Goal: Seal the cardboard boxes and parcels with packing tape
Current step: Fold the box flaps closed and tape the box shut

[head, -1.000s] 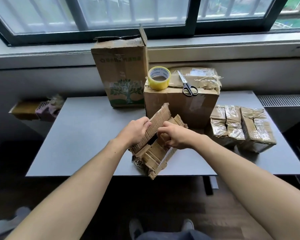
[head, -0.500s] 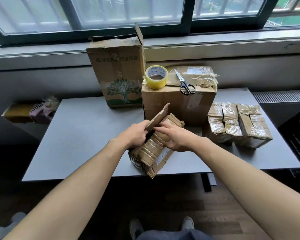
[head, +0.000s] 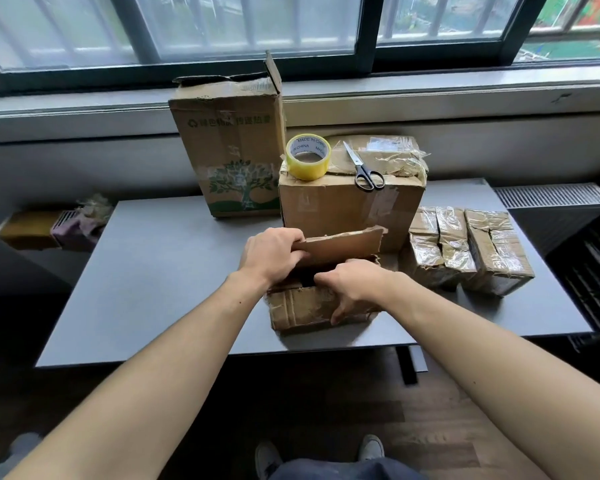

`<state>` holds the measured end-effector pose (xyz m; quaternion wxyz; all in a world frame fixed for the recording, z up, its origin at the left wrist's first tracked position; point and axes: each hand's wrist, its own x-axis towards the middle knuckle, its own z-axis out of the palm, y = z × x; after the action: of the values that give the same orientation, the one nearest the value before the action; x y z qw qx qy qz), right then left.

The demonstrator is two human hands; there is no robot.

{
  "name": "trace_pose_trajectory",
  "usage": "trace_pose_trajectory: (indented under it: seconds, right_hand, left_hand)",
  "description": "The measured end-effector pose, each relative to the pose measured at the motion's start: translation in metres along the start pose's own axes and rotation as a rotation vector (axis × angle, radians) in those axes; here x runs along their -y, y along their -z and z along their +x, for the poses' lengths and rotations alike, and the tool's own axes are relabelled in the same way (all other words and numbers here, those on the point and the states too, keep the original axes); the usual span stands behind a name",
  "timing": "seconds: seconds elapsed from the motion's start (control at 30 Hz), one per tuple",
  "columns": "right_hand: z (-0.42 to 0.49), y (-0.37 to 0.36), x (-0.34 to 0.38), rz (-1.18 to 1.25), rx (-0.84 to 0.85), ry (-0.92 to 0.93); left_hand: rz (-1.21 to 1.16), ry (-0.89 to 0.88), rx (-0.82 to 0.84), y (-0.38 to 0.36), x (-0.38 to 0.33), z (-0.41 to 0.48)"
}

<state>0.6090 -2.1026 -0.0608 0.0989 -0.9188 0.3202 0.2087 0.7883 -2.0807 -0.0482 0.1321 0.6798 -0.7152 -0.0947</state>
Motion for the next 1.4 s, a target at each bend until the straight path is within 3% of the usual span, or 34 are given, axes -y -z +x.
trace_pose_trajectory:
  seconds: [0.1,0.2,0.37,0.5,0.63,0.77,0.83,0.97,1.17,1.4]
  right_hand:
    - [0.005,-0.004,0.007,0.012,-0.013,-0.036]
    - [0.006,0.000,0.007,0.265,-0.040,-0.102]
    - [-0.001,0.007,-0.005,0.838,-0.183,-0.222]
    - [-0.005,0.002,-0.007,1.630,-0.175,-0.314]
    - [-0.003,-0.006,-0.007,2.002,-0.183,-0.328]
    - [-0.002,-0.008,-0.001,2.167,-0.183,-0.304]
    - [-0.002,-0.006,0.004,2.210,-0.191,-0.296]
    - [0.000,-0.006,0.013,2.192,-0.190,-0.215]
    - [-0.002,-0.002,0.019,2.239,-0.185,-0.346]
    - [-0.003,0.004,0.025,2.384,-0.168,-0.279]
  left_hand:
    - [-0.057,-0.026,-0.053,-0.005,0.001,-0.003]
    - [-0.089,0.027,-0.100,-0.011,0.013,-0.006]
    - [-0.494,0.360,-0.095,-0.011,0.034,-0.011]
    - [-0.726,0.662,0.070,-0.014,0.041,-0.026]
    - [-0.933,0.794,0.347,-0.029,0.048,-0.042]
    - [-1.246,0.761,0.363,-0.030,0.046,-0.044]
    - [-1.295,0.763,0.343,-0.029,0.044,-0.040]
    - [-1.030,0.712,0.211,-0.032,0.037,-0.034]
    - [-0.796,0.653,0.135,-0.040,0.033,-0.031]
    - [-0.971,0.809,0.156,-0.044,0.036,-0.023]
